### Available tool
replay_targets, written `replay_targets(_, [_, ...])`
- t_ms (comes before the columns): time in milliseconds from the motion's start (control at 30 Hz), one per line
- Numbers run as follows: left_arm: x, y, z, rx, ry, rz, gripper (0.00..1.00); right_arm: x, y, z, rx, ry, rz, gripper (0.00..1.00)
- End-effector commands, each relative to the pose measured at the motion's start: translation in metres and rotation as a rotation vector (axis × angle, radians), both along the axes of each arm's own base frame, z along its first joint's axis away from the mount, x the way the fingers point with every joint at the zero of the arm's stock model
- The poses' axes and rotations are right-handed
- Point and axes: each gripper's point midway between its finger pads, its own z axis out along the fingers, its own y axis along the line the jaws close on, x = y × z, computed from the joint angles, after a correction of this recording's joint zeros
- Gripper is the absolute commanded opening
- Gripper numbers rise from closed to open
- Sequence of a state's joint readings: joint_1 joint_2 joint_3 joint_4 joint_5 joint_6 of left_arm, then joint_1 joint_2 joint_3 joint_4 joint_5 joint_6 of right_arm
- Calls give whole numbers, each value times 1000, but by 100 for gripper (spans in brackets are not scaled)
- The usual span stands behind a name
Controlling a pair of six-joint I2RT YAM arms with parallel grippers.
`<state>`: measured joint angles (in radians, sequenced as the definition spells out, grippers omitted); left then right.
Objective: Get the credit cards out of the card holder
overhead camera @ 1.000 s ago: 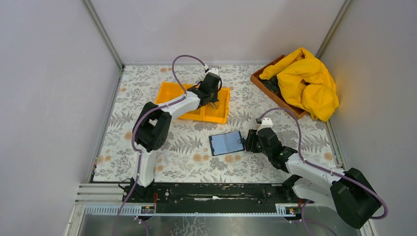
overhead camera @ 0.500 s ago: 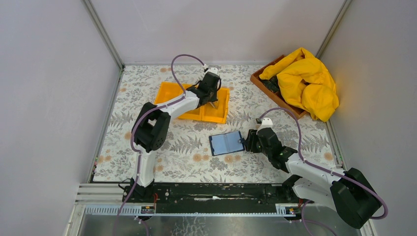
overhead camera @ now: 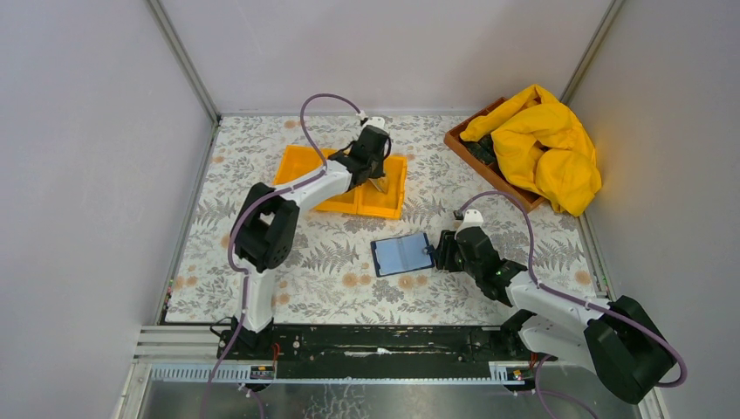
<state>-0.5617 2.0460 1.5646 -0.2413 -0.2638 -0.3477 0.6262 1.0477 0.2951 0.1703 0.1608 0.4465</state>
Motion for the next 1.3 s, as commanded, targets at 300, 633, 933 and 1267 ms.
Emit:
replay_targets(300, [-1,19,42,13,-91,53,22,7,6,7,35,-25,1,52])
replay_targets(633, [-59,-6,93,-53,-282,-55,29,9,1,8,19,-39,-19,52])
replay_targets(933, [-146,8,94,-245,-258,-188,99,10,-1,16,29,-78,-18,56])
replay_targets(1267, [-189,13,60,-358,-298,-207,100,2,20,37,125,-175,127,32])
